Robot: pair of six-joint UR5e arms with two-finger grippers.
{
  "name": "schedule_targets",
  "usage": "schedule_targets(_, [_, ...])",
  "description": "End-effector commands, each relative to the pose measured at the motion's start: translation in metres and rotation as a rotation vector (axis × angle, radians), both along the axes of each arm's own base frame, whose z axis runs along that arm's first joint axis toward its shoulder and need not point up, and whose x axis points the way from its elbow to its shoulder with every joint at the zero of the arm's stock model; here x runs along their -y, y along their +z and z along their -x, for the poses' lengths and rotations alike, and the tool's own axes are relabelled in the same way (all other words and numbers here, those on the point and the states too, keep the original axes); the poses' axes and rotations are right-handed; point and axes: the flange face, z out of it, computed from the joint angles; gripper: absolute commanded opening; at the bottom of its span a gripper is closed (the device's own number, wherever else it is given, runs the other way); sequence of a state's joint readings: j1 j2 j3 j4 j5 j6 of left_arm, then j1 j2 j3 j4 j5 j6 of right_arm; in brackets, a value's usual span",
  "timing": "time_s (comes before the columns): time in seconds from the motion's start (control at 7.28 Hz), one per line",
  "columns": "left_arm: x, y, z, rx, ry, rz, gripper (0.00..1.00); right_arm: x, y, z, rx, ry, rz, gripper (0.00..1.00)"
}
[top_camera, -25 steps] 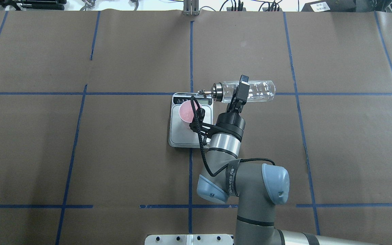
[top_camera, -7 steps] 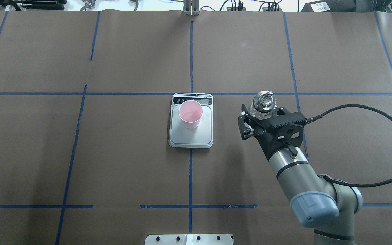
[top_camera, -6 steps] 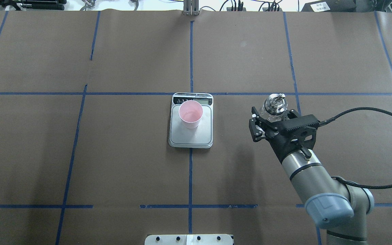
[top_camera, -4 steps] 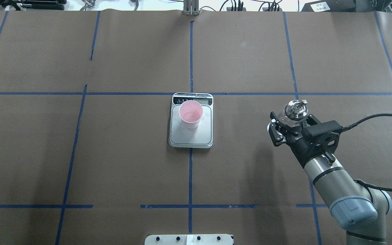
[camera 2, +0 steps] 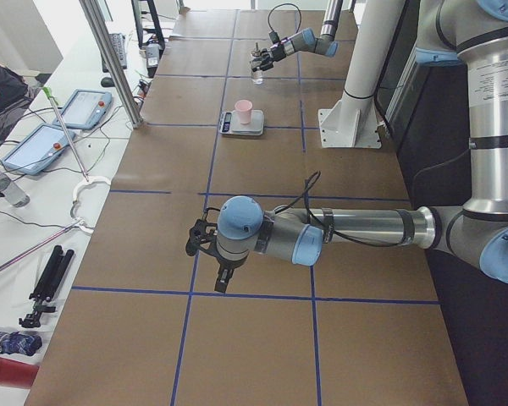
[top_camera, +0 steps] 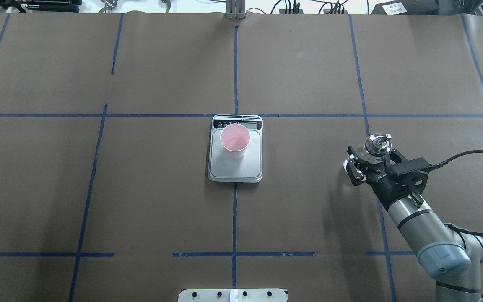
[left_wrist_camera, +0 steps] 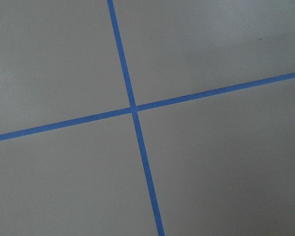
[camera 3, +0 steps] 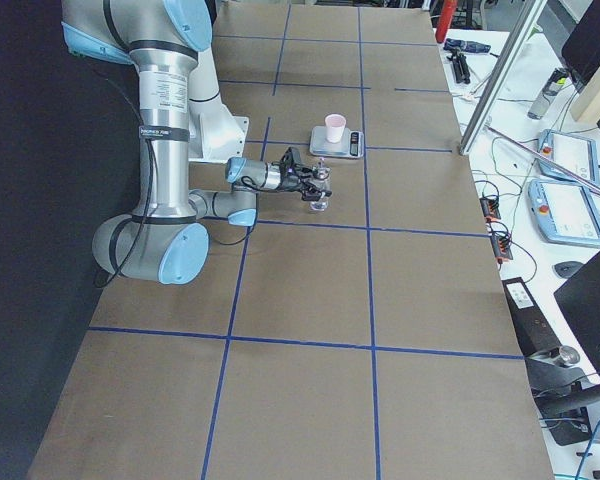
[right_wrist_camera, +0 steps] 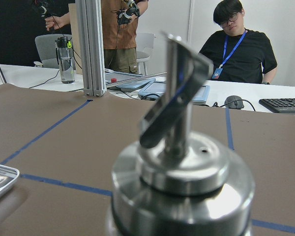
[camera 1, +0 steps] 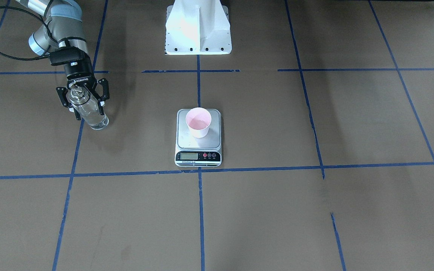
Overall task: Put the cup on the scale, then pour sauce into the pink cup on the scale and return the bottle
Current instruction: 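Carry the upright bottle with the right gripper away from the scale, then lower the glass bottle onto the table with the right gripper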
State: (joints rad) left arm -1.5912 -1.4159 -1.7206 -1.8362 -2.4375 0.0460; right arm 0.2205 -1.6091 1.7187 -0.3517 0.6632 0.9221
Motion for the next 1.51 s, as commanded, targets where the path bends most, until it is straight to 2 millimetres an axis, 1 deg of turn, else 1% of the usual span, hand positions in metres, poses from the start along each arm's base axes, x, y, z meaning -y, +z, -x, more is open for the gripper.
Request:
schedule_targets(0.0, [0.0, 0.0, 0.0, 0.0, -0.001, -0.001, 1.0, 0.001, 0.009, -0.002, -0.013, 0.006, 0.003, 0.0])
schedule_targets(0.41, [-0.001, -0.003, 0.0, 0.0, -0.001, -0.005, 1.0, 0.005, 0.016, -0.006, -0.014, 0.017, 0.005, 0.0])
schedule_targets(0.69, [0.0, -0.003, 0.002, 0.0, -0.006, -0.007, 1.0, 0.006, 0.028, -0.004, -0.028, 0.02, 0.014, 0.0])
schedule_targets(0.82, [0.0, -0.003, 0.002, 0.0, -0.006, -0.007, 1.0, 0.006, 0.029, -0.006, -0.01, 0.019, 0.008, 0.0])
schedule_targets(0.96, [0.0, -0.003, 0.002, 0.0, -0.006, -0.005, 1.0, 0.007, 0.036, -0.005, -0.007, 0.02, 0.005, 0.0])
schedule_targets(1.37, [0.0, -0.003, 0.002, 0.0, -0.006, -0.005, 1.0, 0.008, 0.038, -0.006, -0.011, 0.023, 0.004, 0.0])
